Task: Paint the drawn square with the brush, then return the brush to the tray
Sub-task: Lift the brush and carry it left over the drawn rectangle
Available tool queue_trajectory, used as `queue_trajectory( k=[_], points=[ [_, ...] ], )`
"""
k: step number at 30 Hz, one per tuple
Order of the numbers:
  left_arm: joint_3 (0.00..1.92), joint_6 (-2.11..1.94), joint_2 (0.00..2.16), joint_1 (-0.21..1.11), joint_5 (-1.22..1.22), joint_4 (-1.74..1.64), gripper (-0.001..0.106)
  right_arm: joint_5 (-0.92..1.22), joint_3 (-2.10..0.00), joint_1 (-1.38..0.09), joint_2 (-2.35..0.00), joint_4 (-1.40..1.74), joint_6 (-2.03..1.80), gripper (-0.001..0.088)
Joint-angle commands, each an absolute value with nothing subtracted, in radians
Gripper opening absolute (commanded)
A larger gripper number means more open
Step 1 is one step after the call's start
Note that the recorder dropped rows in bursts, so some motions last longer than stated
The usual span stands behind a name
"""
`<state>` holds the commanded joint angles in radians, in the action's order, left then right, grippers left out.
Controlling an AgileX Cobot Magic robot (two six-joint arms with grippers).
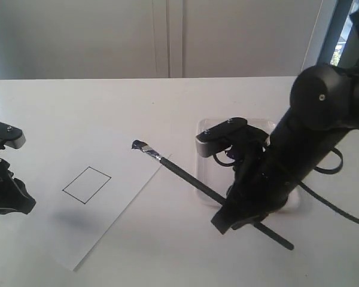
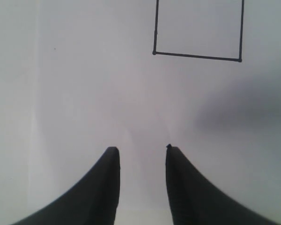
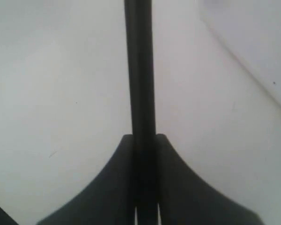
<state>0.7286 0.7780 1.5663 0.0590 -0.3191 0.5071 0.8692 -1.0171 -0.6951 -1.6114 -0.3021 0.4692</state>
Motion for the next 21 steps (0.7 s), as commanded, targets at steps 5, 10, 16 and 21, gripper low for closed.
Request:
queue_trajectory(
  k=[5,10,16,21],
  points=[
    [0.729,0.776,1.566,0.059,-0.319,0.507,0.038,0.892,-1.107,-0.751,-1.687,-0.265,0.469,0.0],
    [0.729,0.731,1.566,0.059,-0.313,0.507,0.037,0.913,-1.195,-0.817,-1.765,-0.227,0.465,0.0],
    [0.729,0.731,1.566,0.059,-0.306,0.507,0.037,0.934,-1.258,-0.882,-1.841,-0.183,0.44,0.0],
    [0.729,0.731,1.566,0.059,-0.306,0.507,0.037,0.928,-1.27,-0.903,-1.888,-0.145,0.415,0.0]
  ],
)
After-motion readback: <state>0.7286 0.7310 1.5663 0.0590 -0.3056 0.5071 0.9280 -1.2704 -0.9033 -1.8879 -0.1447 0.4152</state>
